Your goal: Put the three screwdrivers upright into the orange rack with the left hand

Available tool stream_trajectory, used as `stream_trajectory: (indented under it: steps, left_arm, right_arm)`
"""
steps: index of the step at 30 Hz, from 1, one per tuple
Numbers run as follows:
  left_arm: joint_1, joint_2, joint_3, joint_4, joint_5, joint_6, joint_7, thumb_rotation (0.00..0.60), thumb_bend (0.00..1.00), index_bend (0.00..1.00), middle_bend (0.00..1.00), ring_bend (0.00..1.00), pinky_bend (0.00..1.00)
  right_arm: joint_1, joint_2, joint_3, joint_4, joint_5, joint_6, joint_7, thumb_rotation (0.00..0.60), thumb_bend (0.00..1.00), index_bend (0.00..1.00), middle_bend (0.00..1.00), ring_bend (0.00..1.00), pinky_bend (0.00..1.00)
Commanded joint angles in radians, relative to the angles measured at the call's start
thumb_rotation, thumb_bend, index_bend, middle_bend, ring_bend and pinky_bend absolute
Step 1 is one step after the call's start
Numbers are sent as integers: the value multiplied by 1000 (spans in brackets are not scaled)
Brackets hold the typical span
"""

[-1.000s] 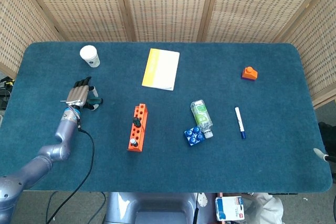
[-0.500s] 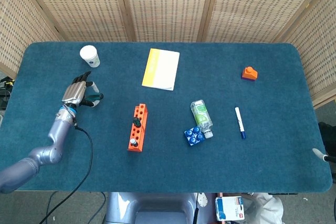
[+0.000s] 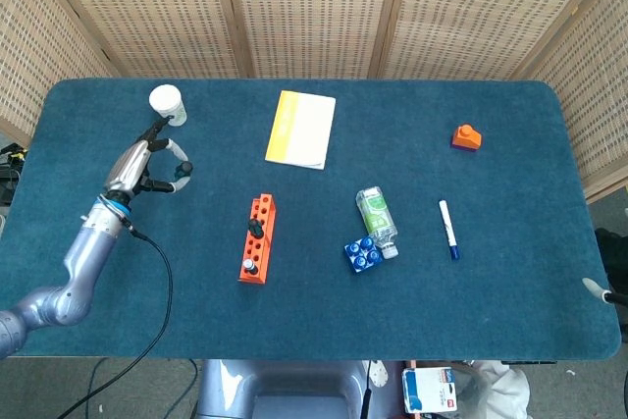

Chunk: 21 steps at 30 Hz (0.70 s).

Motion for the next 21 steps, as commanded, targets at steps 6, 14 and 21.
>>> stream_trajectory:
  steps: [6,14,21]
  left_arm:
    - [63,143,-110,-196,71,-97,-350,600,503,731,0,0,0]
    - [40,190,-147,-275,158,-178,-499,600,504,732,0,0,0]
    - [-37,171,-138,-269,102,-192,-464,600,513,732,0,0,0]
  right_arm:
    - [-2,2,0,-2,-2,3,6,600,0,0,0,0,0]
    - [-4,4,-1,1,-4,5,14,600,0,0,0,0,0]
    - [-3,4,0,7,1,0,21,600,0,0,0,0,0]
